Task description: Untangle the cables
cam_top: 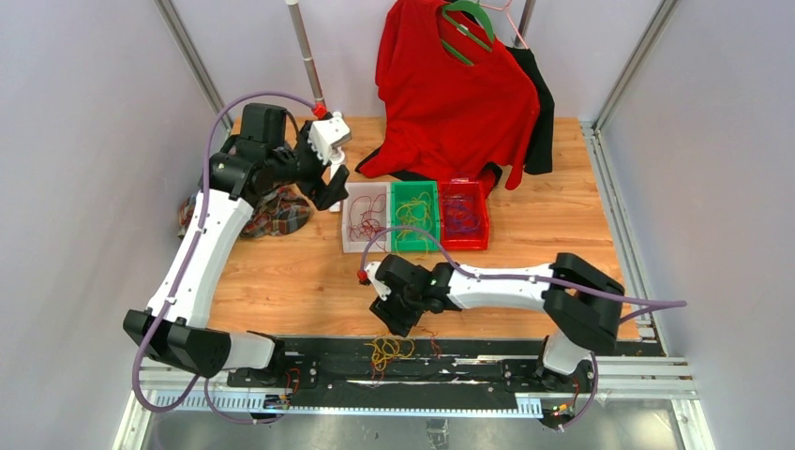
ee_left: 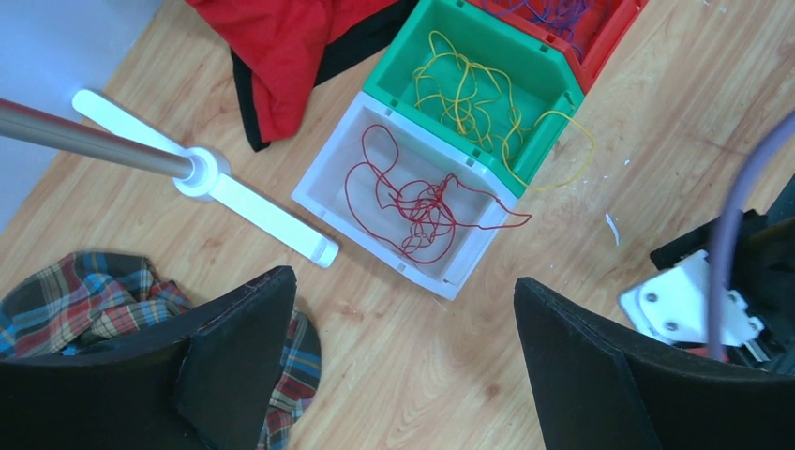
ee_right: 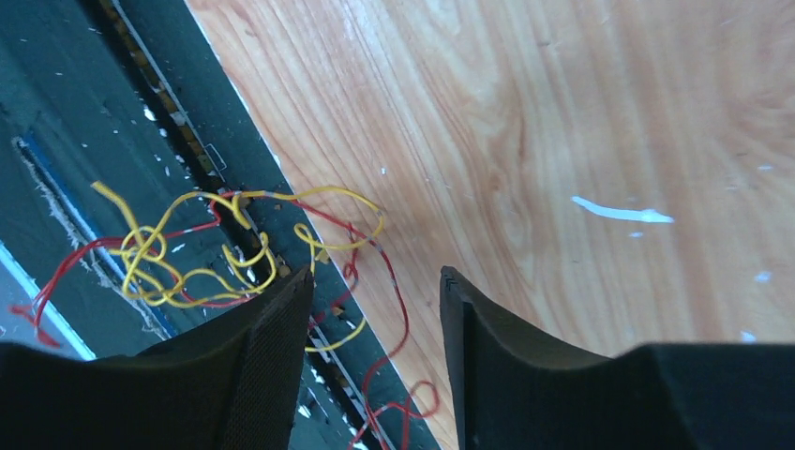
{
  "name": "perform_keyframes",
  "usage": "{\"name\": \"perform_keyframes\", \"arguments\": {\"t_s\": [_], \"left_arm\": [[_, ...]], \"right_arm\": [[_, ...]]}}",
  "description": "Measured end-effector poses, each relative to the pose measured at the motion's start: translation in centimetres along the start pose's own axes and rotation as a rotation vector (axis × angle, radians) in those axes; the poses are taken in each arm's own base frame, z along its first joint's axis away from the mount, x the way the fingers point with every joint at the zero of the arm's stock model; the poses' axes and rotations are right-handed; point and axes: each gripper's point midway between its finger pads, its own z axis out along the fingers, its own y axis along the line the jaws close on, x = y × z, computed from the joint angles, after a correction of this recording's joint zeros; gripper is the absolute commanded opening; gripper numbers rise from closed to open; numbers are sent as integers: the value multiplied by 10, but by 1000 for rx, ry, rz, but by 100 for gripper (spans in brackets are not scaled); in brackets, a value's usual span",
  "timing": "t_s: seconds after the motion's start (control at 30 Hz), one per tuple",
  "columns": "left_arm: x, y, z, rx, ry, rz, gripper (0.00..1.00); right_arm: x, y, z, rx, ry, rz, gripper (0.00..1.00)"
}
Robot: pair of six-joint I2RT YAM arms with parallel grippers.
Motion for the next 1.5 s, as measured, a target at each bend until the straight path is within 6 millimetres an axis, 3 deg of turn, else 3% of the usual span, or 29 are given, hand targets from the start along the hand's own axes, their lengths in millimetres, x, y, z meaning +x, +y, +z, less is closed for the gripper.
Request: {"name": "perform_keyframes", "arguments": {"t_s": [0.1, 0.17, 0.23, 0.37, 0.57, 0.73, 1.03, 1.23, 1.5], "left_arm": [[-3, -1, -4, -6, -9, 7, 91], [-4, -2, -7, -10, -15, 13, 91], [-6, -3, -10, -14, -22, 18, 91], [-8, -4, -14, -18, -31, 22, 91], [-6, -12, -18, 1, -42, 22, 89], [15, -36, -12, 90, -31, -18, 86], [69, -105, 10, 349, 44, -103, 84], [71, -140, 14, 476, 50, -70, 83], [67, -149, 14, 516, 30, -43, 83]], "right_arm": [[13, 2, 15, -15, 65, 29, 25], [7, 4, 18, -22, 64, 40, 9], [5, 4, 19, -17, 60, 56, 1], [0, -6, 9, 12, 39, 71, 1], [-45, -52, -45, 117, -157, 152, 1], [-74, -68, -75, 167, -273, 170, 1], [-106, -63, -109, 159, -438, 144, 1], [-117, -47, -130, 83, -573, 98, 1], [-127, -22, -166, -43, -732, 42, 1]]}}
